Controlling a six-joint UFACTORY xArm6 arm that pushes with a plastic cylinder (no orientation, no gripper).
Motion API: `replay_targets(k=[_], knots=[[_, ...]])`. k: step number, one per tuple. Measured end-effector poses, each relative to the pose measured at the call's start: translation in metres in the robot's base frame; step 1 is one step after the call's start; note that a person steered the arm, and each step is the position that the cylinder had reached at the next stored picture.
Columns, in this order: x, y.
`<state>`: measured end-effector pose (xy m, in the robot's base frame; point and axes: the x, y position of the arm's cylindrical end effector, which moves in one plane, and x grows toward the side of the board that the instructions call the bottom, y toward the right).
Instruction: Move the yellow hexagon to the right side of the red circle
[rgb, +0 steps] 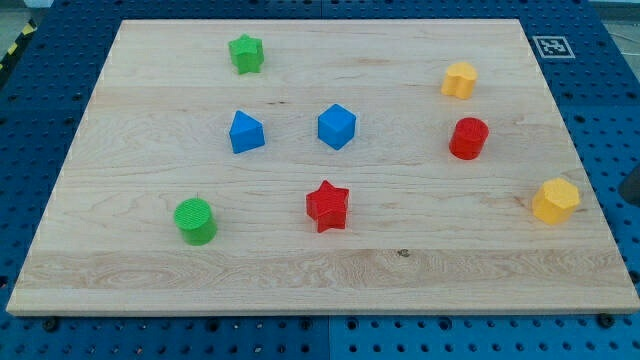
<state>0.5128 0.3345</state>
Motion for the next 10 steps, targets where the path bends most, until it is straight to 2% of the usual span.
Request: replay_targets(k=[4,9,10], knots=[[0.069,-0.023],[0.068,-0.048],[0.068,-0.07]])
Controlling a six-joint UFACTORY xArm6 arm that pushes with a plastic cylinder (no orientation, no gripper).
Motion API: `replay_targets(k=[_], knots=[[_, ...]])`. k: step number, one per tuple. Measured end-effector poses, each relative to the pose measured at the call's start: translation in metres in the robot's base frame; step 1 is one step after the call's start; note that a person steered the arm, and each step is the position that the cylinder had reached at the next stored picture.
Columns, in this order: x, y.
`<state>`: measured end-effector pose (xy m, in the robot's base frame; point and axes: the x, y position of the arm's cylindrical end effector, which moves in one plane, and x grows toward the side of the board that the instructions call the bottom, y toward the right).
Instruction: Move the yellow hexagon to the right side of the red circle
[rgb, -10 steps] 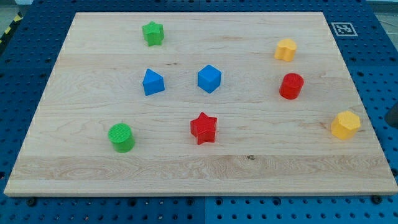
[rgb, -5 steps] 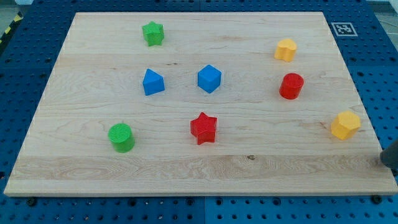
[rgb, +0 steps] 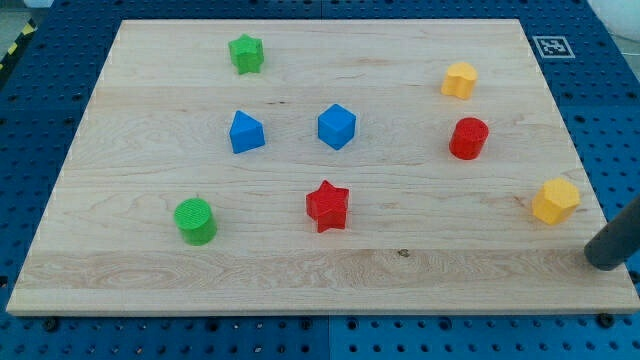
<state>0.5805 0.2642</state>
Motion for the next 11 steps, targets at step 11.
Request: replay_targets(k=[11], knots=[[-0.083,-0.013]])
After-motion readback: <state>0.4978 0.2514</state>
